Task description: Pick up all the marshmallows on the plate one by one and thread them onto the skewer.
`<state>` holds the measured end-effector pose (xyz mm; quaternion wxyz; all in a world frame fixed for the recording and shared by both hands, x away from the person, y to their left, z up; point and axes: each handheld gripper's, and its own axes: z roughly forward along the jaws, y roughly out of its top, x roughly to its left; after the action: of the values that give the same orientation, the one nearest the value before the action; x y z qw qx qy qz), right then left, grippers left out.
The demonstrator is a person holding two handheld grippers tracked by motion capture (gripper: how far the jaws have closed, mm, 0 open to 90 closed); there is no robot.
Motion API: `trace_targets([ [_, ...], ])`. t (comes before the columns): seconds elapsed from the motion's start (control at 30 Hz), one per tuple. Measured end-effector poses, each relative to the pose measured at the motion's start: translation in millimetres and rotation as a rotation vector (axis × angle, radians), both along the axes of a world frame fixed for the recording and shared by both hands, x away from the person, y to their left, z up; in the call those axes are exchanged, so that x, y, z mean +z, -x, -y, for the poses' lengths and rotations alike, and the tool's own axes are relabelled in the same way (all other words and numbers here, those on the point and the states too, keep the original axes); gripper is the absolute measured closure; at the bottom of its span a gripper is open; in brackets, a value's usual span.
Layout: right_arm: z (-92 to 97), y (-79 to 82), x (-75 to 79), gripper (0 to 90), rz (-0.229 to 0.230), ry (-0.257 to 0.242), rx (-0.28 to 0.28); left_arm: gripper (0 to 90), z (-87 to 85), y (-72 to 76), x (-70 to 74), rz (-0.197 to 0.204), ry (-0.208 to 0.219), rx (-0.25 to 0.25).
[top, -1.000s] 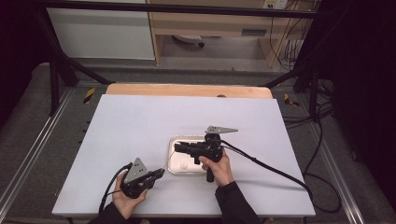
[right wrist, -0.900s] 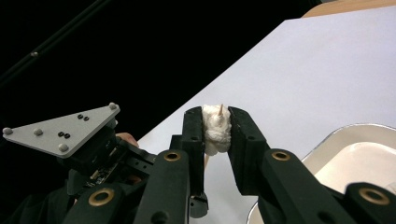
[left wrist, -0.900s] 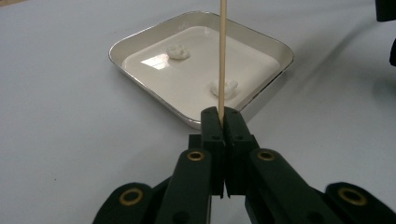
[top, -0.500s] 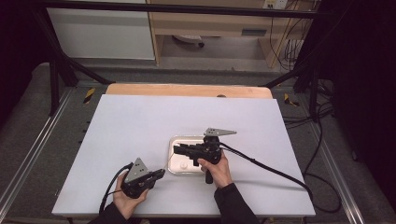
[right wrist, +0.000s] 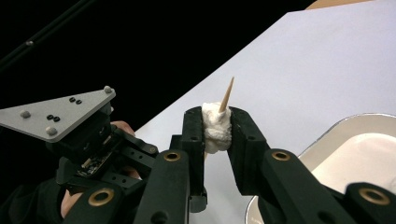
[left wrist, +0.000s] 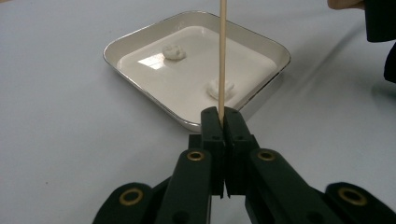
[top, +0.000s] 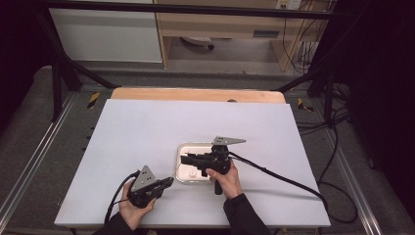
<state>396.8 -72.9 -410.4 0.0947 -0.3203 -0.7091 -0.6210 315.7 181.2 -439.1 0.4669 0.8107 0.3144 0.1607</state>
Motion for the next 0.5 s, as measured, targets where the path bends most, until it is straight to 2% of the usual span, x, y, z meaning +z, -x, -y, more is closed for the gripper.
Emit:
trace_targets([
  [0.17, -0.8, 0.5, -1.2, 77.7, 0.0, 0.0, -0.001, 88.7, 2.6, -1.0, 0.2, -0.002, 0.014, -0.001],
  [0.2, -2.5, 2.0, -4.0, 77.3, -0.013, 0.031, 0.022, 88.6, 2.6, -0.9, 1.5, 0.005, 0.032, -0.002],
  [0.23, -2.5, 2.0, -4.0, 77.3, -0.013, 0.031, 0.022, 88.6, 2.9, -0.8, 3.1, 0.007, 0.038, -0.001],
  [0.3, -4.4, 4.4, -9.2, 77.3, 0.001, 0.04, 0.006, 88.6, 5.2, -0.8, 3.2, 0.015, 0.018, 0.003],
  [0.37, -6.1, 5.4, -9.9, 77.3, 0.006, 0.026, 0.007, 88.6, 5.7, -1.7, 2.0, 0.005, 0.014, 0.009],
  [0.5, -6.2, 5.9, -10.9, 77.2, 0.006, 0.034, 0.003, 88.6, 7.7, -3.4, 0.6, -0.001, 0.014, 0.012],
])
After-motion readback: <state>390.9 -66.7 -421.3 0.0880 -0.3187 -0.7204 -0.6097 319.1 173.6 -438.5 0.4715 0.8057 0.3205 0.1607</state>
